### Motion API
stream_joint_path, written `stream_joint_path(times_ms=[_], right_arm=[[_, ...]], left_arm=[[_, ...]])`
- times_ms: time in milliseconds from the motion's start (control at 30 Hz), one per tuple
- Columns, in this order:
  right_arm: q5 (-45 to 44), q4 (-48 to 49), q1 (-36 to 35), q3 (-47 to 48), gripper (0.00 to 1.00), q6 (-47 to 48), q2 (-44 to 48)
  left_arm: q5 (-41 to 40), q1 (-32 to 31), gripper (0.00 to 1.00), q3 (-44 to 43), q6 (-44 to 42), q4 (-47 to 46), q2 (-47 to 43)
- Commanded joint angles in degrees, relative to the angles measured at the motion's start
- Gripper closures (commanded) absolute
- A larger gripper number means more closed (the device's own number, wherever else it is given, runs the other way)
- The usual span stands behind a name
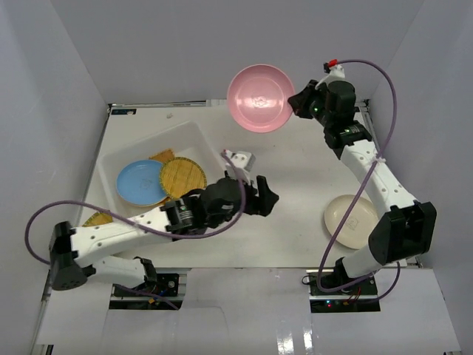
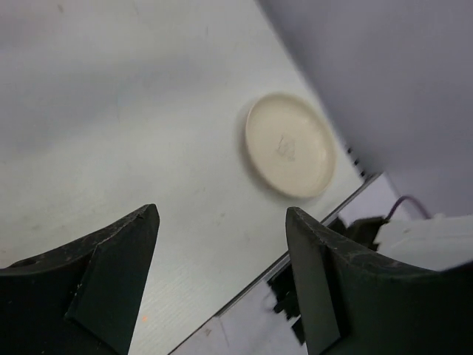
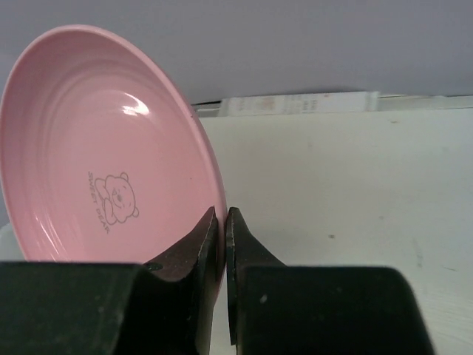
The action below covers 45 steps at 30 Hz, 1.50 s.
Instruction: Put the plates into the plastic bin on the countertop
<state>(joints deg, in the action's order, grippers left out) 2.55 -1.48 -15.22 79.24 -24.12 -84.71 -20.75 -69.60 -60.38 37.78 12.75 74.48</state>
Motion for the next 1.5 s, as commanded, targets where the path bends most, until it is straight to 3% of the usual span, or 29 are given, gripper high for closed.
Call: stream_joint_path(times_ms=[0, 167, 333, 500, 633, 967, 1100, 1133, 1167, 1200, 1233, 1267, 1300, 1367, 1467], right_arm=[[8.95, 3.93, -5.42, 3.89, 0.92, -2.77, -3.7], [10.38, 4.37, -14.72, 7.94, 0.92, -4.0, -11.69], [5.64, 1.57, -23.78, 15.31, 0.92, -0.07, -20.66], [-2.87, -8.97, -29.77, 28.14, 0.92, 3.81, -33.58], [-15.09, -16.01, -29.34, 32.3, 0.92, 7.85, -38.25], [-26.36, -14.44, -17.83, 18.33, 0.92, 6.01, -25.87], [-28.47, -11.18, -14.05, 13.22, 0.92, 6.01, -21.12], [-27.86, -11.18, -12.3, 12.78, 0.92, 5.93, -20.5], [-21.25, -10.66, -11.33, 12.61, 0.91, 5.84, -20.24], [-16.83, -9.17, -10.28, 11.99, 0.83, 6.53, -19.8], [-13.3, -8.38, -10.27, 11.73, 0.69, 6.98, -19.97], [-11.27, -10.11, -10.26, 13.29, 0.39, 7.59, -20.23], [-6.72, -11.78, -10.26, 14.61, 0.29, 8.12, -20.58], [0.05, -14.94, -10.26, 17.25, 0.24, 10.31, -20.85], [2.63, -18.89, -10.26, 20.15, 0.23, 11.46, -20.32]], left_arm=[[-10.69, -0.01, 0.2, -3.86, -3.76, 1.92, -11.79], [-18.97, -0.01, 0.19, -8.16, -7.1, 4.39, -24.1], [-22.92, -0.01, 0.18, -11.86, -11.4, 5.44, -26.4], [-23.63, -0.01, 0.16, -12.22, -12.12, 5.44, -25.09], [-25.21, 0.08, 0.15, -11.08, -11.24, 7.98, -23.59], [-22.32, 2.98, 0.14, -7.21, -8.08, 6.93, -23.77], [-16.44, 9.28, 0.14, -5.72, -6.15, 6.06, -22.1], [-10.68, 11.75, 0.14, -5.28, -5.27, 6.14, -21.4], [-7.14, 14.38, 0.14, -4.14, -4.3, 6.06, -20.09], [-3.72, 19.89, 0.14, -3.26, -2.47, 5.45, -19.38], [-0.55, 22.38, 0.14, -2.3, -1.66, 4.83, -18.85], [3.83, 24.15, 0.14, -1.5, -1.05, 4.3, -18.41], [5.44, 26.08, 0.15, -0.63, -0.26, 3.95, -17.53], [8.52, 26.36, 0.15, -0.53, 0.98, 3.51, -16.82], [12.73, 26.27, 0.15, -0.18, 2.73, 3.33, -16.12]])
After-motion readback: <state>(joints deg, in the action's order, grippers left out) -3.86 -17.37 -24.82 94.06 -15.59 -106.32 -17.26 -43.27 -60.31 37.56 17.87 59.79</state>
